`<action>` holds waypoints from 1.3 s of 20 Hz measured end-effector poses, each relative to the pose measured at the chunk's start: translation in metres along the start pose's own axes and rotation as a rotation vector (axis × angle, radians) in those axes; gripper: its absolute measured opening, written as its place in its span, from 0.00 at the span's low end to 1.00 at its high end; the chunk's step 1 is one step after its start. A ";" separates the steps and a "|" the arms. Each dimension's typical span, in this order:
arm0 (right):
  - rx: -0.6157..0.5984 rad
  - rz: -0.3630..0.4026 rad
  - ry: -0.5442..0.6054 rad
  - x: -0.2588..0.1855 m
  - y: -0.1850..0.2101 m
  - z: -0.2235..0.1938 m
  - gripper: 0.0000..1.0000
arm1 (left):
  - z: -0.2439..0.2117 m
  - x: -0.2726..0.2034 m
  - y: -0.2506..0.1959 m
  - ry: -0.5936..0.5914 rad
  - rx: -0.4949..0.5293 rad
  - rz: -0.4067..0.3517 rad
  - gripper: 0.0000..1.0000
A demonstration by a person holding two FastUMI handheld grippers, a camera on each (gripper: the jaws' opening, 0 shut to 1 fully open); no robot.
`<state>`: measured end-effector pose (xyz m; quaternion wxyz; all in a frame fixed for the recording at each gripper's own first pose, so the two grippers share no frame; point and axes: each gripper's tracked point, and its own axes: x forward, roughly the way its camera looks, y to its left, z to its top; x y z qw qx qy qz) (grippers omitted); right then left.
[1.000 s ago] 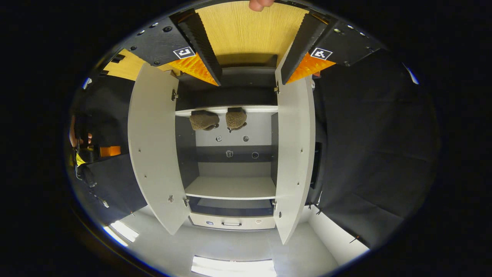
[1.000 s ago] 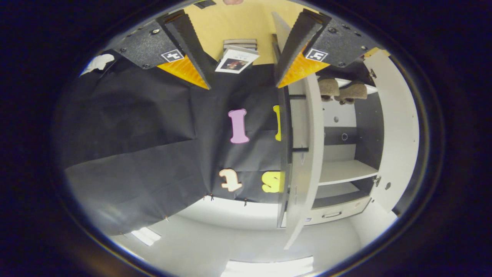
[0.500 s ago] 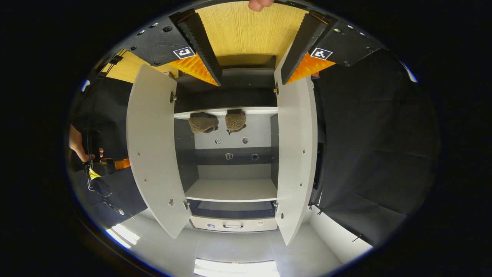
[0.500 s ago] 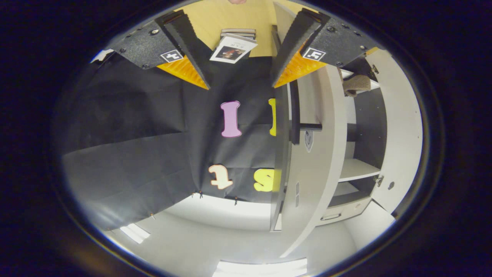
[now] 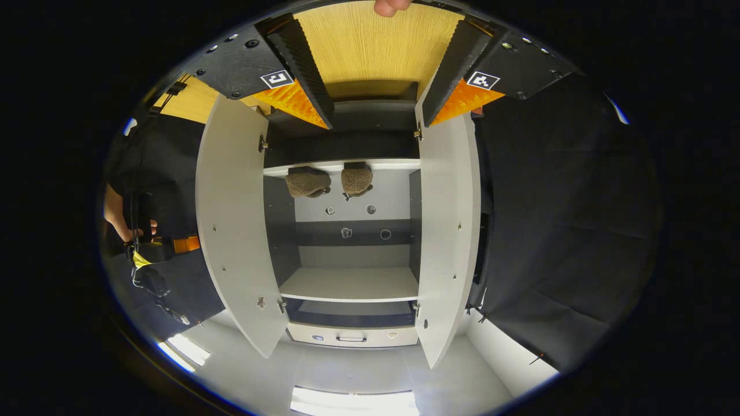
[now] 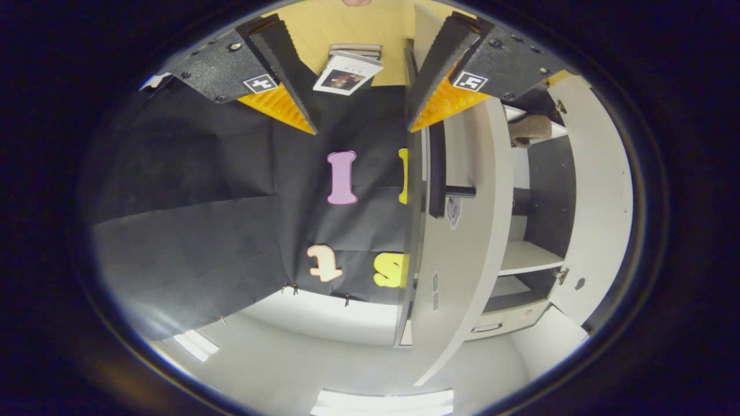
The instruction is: Grab one shoe with the right hand and put it into the shoe cabinet, grab the other shoe with the left hand and put it into the shoe cabinet; then close the right door with the right hand and the left door with the left hand.
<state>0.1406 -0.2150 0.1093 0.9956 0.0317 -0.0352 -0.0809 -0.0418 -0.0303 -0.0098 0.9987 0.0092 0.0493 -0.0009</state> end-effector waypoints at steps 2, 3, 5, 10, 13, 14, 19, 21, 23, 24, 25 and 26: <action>0.015 0.022 0.002 -0.001 0.009 -0.001 0.95 | -0.001 0.001 0.002 0.003 0.002 0.003 0.93; 0.018 0.036 0.004 -0.003 0.015 -0.001 0.95 | -0.001 0.002 0.003 0.002 0.002 0.003 0.93; 0.006 0.060 0.003 -0.004 0.028 -0.002 0.90 | -0.002 0.004 0.006 0.004 0.003 0.006 0.93; -0.024 0.112 0.008 -0.007 0.060 -0.001 0.95 | -0.005 0.008 0.012 0.010 -0.003 0.017 0.93; -0.003 0.166 0.023 -0.003 0.088 -0.004 0.95 | -0.008 0.008 0.018 0.017 -0.005 0.025 0.93; 0.003 0.184 0.023 -0.001 0.099 -0.005 0.95 | -0.007 0.009 0.021 0.017 -0.003 0.030 0.93; -0.026 0.274 0.030 0.024 0.160 -0.016 0.95 | -0.013 0.008 0.039 0.027 0.001 0.067 0.93; -0.040 0.281 0.046 0.040 0.178 -0.026 0.96 | -0.016 0.008 0.044 0.037 0.002 0.078 0.93; -0.039 0.263 0.045 0.053 0.180 -0.029 0.92 | -0.018 0.007 0.046 0.045 0.000 0.088 0.93; -0.024 0.266 0.049 0.055 0.181 -0.031 0.92 | -0.019 0.006 0.047 0.047 -0.002 0.091 0.93; -0.005 0.267 0.053 0.055 0.181 -0.032 0.92 | -0.020 0.007 0.049 0.048 -0.004 0.094 0.93; 0.008 0.264 0.055 0.054 0.178 -0.032 0.95 | -0.020 0.008 0.051 0.048 -0.004 0.096 0.93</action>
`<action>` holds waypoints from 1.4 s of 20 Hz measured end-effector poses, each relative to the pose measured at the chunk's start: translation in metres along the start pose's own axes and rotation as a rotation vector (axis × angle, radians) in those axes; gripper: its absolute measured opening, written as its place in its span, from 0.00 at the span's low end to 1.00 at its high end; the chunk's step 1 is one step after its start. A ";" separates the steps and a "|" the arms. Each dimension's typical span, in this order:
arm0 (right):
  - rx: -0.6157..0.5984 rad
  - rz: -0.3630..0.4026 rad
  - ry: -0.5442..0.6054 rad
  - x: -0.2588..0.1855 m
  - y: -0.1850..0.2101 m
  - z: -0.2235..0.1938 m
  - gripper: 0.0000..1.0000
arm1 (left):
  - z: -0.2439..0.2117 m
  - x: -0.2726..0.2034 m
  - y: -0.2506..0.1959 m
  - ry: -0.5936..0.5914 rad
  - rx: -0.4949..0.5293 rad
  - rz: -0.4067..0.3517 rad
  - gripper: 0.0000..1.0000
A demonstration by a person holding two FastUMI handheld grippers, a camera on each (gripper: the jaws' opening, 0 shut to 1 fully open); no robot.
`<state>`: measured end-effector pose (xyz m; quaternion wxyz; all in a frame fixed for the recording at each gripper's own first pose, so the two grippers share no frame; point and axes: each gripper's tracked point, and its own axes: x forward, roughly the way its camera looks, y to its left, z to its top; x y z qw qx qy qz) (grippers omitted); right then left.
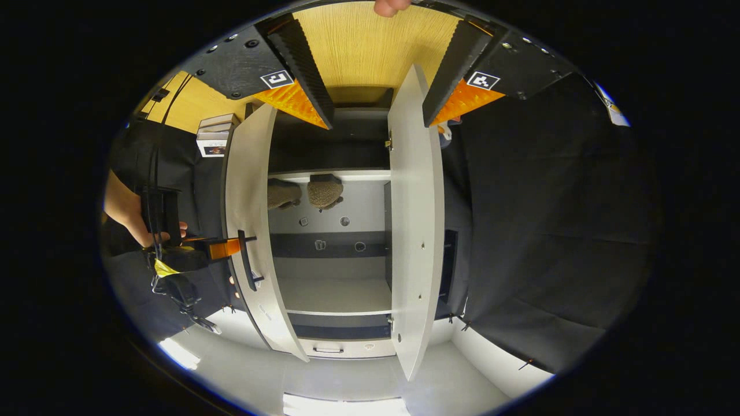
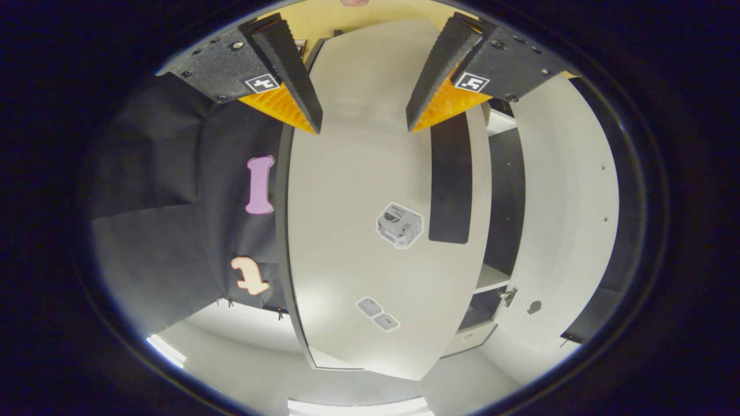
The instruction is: Grab one shoe with the right hand and put it into the shoe cabinet, grab the other shoe with the left hand and put it into the shoe cabinet; then close the right door with the right hand and the left door with the left hand.
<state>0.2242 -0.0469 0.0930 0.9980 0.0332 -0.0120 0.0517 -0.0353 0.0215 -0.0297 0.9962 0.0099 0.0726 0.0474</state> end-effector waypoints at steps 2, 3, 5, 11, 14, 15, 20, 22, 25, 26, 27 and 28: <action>0.011 -0.012 -0.006 -0.008 -0.007 0.003 0.96 | 0.000 0.000 0.000 0.001 -0.005 0.000 0.93; 0.012 -0.020 -0.013 -0.018 -0.010 0.003 0.95 | 0.001 0.000 -0.001 0.000 -0.013 -0.001 0.93; 0.006 -0.034 -0.030 -0.040 -0.015 0.003 0.97 | 0.002 -0.001 -0.001 0.002 -0.029 0.000 0.93; -0.004 -0.077 0.002 -0.109 -0.024 -0.031 0.97 | 0.019 0.001 0.010 -0.035 -0.017 0.020 0.93; 0.010 -0.112 0.001 -0.139 -0.028 -0.049 0.96 | 0.024 -0.001 0.015 -0.050 -0.020 0.034 0.93; 0.013 -0.124 0.000 -0.148 -0.029 -0.058 0.96 | 0.025 0.000 0.016 -0.050 -0.024 0.038 0.93; -0.015 -0.141 0.037 -0.180 -0.024 -0.099 0.97 | 0.029 -0.002 0.025 -0.051 -0.029 0.058 0.93; -0.024 -0.141 0.047 -0.188 -0.015 -0.107 0.97 | 0.029 -0.004 0.029 -0.053 -0.031 0.069 0.93; -0.002 -0.143 0.065 -0.197 -0.010 -0.120 0.97 | 0.032 -0.003 0.035 -0.052 -0.061 0.081 0.93; 0.008 -0.138 0.069 -0.198 -0.007 -0.122 0.97 | 0.033 -0.003 0.036 -0.052 -0.070 0.080 0.93; 0.014 -0.134 0.073 -0.197 -0.004 -0.122 0.96 | 0.035 -0.002 0.039 -0.055 -0.069 0.083 0.93; 0.017 -0.131 0.075 -0.196 -0.003 -0.122 0.97 | 0.040 -0.002 0.046 -0.064 -0.061 0.095 0.93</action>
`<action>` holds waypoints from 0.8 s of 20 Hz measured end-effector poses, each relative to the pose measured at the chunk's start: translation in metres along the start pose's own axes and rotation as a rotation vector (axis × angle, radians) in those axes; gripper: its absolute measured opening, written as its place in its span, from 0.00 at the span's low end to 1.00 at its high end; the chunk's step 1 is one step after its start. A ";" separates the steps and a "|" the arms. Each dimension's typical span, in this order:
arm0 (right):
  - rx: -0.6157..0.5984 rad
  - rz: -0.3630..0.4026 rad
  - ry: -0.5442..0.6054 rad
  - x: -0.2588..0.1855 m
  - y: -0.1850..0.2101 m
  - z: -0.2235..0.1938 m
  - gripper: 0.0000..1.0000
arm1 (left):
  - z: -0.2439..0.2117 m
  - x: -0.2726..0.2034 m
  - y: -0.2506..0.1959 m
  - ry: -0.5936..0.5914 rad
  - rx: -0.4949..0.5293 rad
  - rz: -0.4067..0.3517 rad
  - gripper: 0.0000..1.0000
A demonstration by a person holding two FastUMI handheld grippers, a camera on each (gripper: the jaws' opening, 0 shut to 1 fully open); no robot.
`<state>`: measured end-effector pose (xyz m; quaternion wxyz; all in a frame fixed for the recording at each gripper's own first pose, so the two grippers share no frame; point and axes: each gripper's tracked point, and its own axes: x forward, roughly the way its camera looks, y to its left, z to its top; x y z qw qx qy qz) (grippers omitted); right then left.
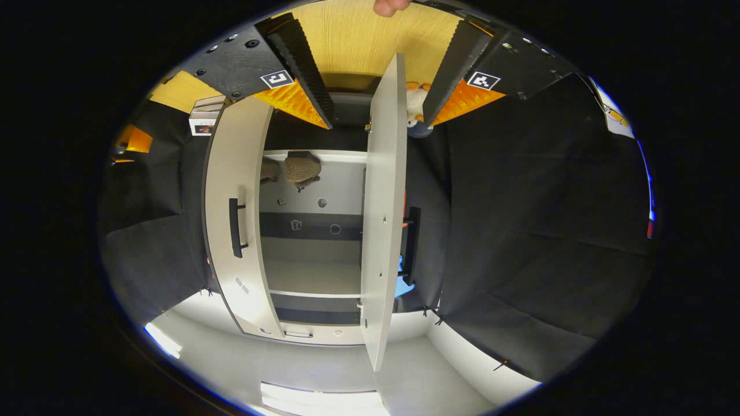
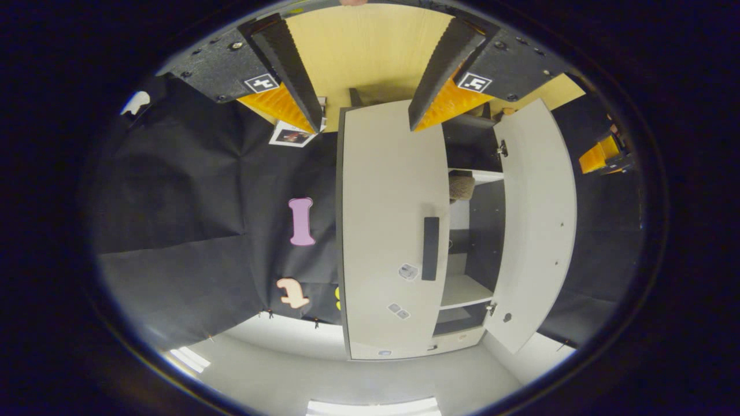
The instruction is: Grab one shoe with the right hand and put it into the shoe cabinet, grab the other shoe with the left hand and put it into the shoe cabinet; then close the right door with the right hand and the left door with the left hand.
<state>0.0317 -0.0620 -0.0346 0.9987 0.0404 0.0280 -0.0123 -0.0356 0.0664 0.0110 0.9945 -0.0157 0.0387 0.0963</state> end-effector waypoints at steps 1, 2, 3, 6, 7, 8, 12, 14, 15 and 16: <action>0.000 0.004 0.000 0.000 0.001 0.001 0.97 | 0.007 0.002 0.005 -0.015 0.005 0.012 0.93; -0.004 0.007 -0.002 0.000 0.002 0.001 0.97 | 0.016 0.006 0.012 -0.035 0.009 0.023 0.93; -0.008 0.010 -0.004 0.000 0.003 0.002 0.97 | 0.027 0.009 0.023 -0.055 0.020 0.042 0.93; -0.017 0.017 -0.002 0.000 0.005 0.001 0.97 | 0.060 0.024 0.065 -0.125 0.063 0.122 0.92; -0.016 0.019 -0.002 0.001 0.006 0.002 0.97 | 0.071 0.030 0.080 -0.137 0.071 0.147 0.92; -0.015 0.023 0.001 0.000 0.008 0.001 0.97 | 0.080 0.037 0.092 -0.145 0.072 0.166 0.92; -0.007 0.023 -0.005 -0.001 0.006 0.003 0.97 | 0.099 0.073 0.133 -0.137 0.074 0.235 0.93; -0.010 0.016 0.001 0.000 0.003 0.002 0.97 | 0.103 0.093 0.143 -0.130 0.076 0.236 0.93; -0.012 0.012 0.005 0.000 0.001 0.002 0.97 | 0.104 0.104 0.146 -0.115 0.074 0.225 0.93; -0.013 0.007 0.008 -0.001 -0.001 0.001 0.97 | 0.102 0.112 0.149 -0.100 0.070 0.212 0.93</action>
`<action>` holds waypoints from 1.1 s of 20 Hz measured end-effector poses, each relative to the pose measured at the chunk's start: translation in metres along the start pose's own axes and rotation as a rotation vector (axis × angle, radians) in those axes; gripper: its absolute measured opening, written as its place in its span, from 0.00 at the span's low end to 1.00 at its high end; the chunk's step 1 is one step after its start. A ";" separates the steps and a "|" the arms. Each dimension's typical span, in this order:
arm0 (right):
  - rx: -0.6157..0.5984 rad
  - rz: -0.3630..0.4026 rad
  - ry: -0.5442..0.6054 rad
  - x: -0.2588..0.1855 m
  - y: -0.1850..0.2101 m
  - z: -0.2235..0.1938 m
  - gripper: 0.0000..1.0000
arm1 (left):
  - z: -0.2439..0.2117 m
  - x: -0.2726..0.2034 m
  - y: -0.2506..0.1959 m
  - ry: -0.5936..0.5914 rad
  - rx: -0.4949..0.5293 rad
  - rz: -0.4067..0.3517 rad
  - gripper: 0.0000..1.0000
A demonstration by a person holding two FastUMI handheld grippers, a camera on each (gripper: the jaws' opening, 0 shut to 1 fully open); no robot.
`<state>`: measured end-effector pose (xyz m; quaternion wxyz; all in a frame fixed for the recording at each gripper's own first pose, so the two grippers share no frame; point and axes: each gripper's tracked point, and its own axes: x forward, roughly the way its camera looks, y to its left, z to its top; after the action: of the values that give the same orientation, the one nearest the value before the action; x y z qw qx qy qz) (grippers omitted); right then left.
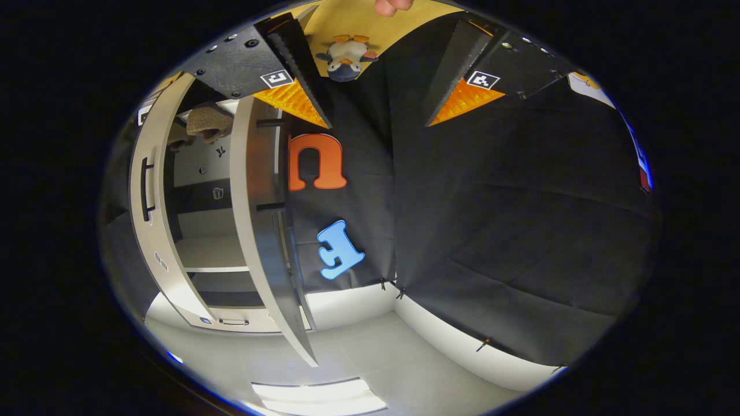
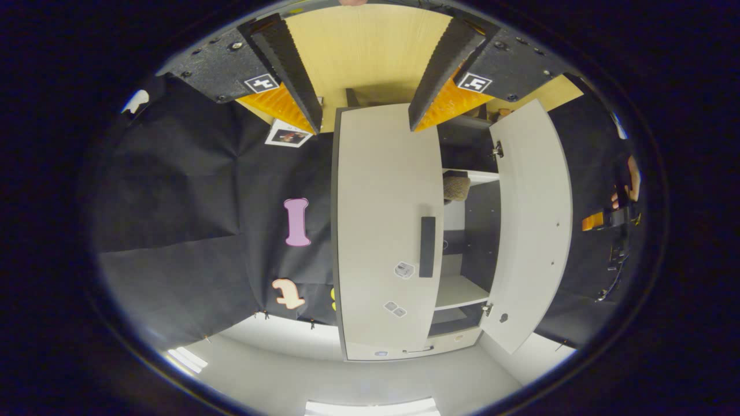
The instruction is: Grab one shoe with the right hand and put it into the shoe cabinet, grab the other shoe with the left hand and put it into the shoe cabinet; then close the right door with the right hand and the left door with the left hand.
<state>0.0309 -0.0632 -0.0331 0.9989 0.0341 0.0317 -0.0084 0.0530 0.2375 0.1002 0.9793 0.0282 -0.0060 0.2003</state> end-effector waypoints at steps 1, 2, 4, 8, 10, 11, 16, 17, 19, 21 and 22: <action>0.000 -0.007 0.002 0.000 -0.003 0.000 0.97 | -0.003 0.006 0.000 0.017 -0.008 -0.011 0.93; -0.001 -0.013 0.003 0.000 -0.005 0.000 0.97 | -0.006 0.012 0.001 0.031 -0.017 -0.013 0.93; 0.000 -0.027 0.006 0.000 -0.009 0.000 0.97 | -0.011 0.022 0.002 0.057 -0.023 -0.011 0.93; 0.006 -0.034 0.009 0.003 -0.011 0.002 0.97 | -0.011 0.030 -0.009 0.061 -0.046 -0.035 0.93; 0.010 -0.031 0.013 0.005 -0.009 0.000 0.97 | -0.008 0.029 -0.020 0.054 -0.032 -0.055 0.93; 0.012 -0.026 0.014 0.006 -0.007 0.001 0.97 | -0.006 0.028 -0.021 0.050 -0.014 -0.054 0.93; 0.013 -0.003 0.006 0.013 0.001 0.005 0.97 | -0.012 0.028 -0.020 0.087 -0.082 -0.066 0.88; 0.013 0.001 0.002 0.014 0.002 0.006 0.97 | -0.014 0.028 -0.022 0.097 -0.099 -0.075 0.89; 0.012 0.004 -0.003 0.014 0.002 0.008 0.97 | -0.015 0.027 -0.024 0.105 -0.116 -0.082 0.92; 0.011 0.000 -0.005 0.015 0.000 0.008 0.97 | -0.014 0.027 -0.025 0.099 -0.103 -0.082 0.92; 0.013 -0.003 -0.003 0.014 -0.002 0.007 0.97 | -0.014 0.026 -0.027 0.095 -0.096 -0.086 0.92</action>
<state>0.0455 -0.0662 -0.0275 0.9987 0.0405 0.0300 -0.0100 0.0872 0.2233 0.0851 0.9864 -0.0281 0.0320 0.1585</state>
